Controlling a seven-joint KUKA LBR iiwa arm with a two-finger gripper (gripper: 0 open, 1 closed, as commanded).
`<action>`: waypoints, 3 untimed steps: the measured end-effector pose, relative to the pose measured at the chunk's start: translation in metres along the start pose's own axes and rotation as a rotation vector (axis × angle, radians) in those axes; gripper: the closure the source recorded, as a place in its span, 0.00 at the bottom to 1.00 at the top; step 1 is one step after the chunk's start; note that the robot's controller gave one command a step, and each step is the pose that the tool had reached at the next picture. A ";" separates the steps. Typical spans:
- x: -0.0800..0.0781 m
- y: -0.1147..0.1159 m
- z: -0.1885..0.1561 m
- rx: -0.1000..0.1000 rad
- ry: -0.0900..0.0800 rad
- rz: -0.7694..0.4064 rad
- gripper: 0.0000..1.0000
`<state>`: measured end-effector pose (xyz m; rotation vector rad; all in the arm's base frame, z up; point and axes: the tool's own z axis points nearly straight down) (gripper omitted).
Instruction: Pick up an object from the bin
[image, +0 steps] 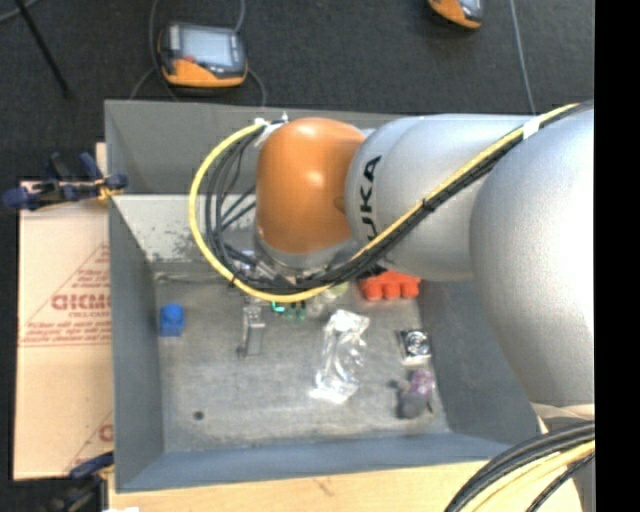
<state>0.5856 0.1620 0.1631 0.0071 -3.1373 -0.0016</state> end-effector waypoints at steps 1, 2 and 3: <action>-0.070 0.063 0.064 -0.002 -0.007 0.149 0.00; -0.040 0.074 0.085 0.002 -0.006 -0.143 0.00; -0.041 0.074 0.083 -0.001 -0.009 -0.139 1.00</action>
Offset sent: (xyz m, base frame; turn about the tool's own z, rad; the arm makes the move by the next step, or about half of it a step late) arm 0.0686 0.0621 -0.0621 0.1534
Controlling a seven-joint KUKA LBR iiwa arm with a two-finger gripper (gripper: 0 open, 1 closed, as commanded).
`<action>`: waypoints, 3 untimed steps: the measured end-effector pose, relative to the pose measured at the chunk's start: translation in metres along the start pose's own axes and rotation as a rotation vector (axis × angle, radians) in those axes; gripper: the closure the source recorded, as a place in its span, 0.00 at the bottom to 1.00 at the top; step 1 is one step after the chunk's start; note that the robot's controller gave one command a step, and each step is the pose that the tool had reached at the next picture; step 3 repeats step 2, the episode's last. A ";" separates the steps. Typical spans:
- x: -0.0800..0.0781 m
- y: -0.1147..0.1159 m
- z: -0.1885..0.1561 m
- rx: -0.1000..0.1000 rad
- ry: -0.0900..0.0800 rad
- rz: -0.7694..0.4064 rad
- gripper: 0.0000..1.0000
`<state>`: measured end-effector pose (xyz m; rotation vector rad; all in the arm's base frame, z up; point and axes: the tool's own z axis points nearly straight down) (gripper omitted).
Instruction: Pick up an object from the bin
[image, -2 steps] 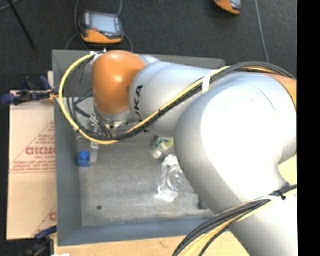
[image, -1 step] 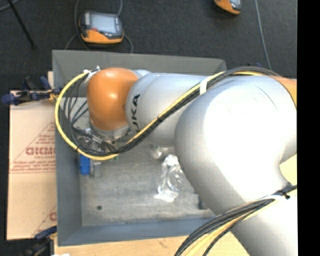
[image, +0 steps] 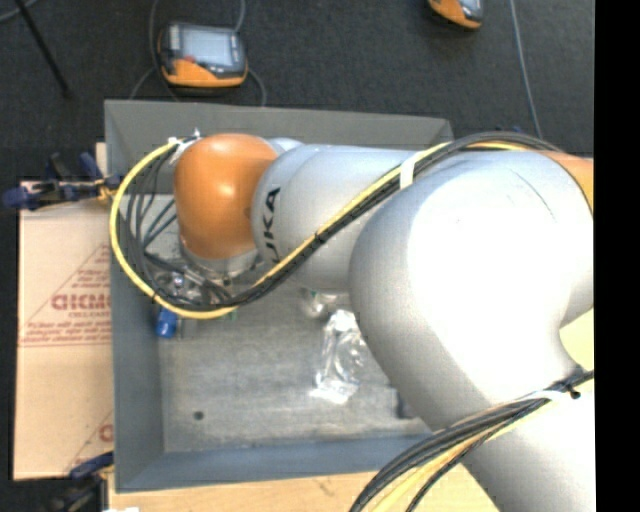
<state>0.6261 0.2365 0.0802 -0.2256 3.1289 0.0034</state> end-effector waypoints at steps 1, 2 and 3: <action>0.009 -0.004 -0.112 0.002 -0.005 -0.721 1.00; 0.011 -0.008 -0.266 0.004 -0.009 -0.796 1.00; 0.011 -0.008 -0.266 0.004 -0.009 -0.796 1.00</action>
Offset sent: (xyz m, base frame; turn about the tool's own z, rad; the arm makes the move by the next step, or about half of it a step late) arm -0.0112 -0.0044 0.1082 -0.7233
